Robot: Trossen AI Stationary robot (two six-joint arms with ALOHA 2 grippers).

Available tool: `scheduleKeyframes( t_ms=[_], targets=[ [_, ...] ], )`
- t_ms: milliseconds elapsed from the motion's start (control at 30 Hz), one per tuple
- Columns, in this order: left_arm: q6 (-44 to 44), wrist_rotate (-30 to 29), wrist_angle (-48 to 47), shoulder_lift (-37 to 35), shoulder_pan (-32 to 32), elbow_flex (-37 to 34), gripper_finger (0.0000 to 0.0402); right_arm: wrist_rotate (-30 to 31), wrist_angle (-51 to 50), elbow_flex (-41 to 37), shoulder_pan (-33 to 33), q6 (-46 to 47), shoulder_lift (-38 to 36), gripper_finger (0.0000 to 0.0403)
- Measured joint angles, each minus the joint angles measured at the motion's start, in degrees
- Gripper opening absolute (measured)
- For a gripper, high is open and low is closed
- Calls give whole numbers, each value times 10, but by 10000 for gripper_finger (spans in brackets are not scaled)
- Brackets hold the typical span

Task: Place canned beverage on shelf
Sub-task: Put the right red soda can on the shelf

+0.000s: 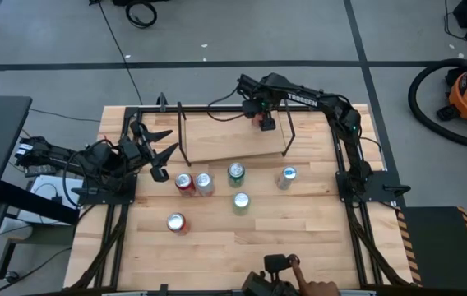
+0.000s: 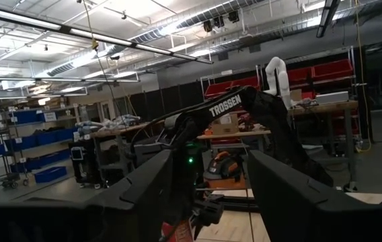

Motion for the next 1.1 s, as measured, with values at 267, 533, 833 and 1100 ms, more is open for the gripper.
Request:
scheduleKeyframes(
  t_ms=[267, 533, 833, 1100],
  targets=[
    [0, 0, -1, 0, 0, 0, 205, 24, -29, 10, 1, 20, -6, 397],
    [0, 0, -4, 0, 0, 0, 205, 31, -82, 76, 17, 64, -7, 397],
    [0, 0, -8, 0, 0, 0, 205, 35, -134, 127, 35, 114, -7, 397],
    [-1, 0, -8, 0, 0, 0, 205, -31, -54, 136, 43, 93, -7, 397]
  ],
)
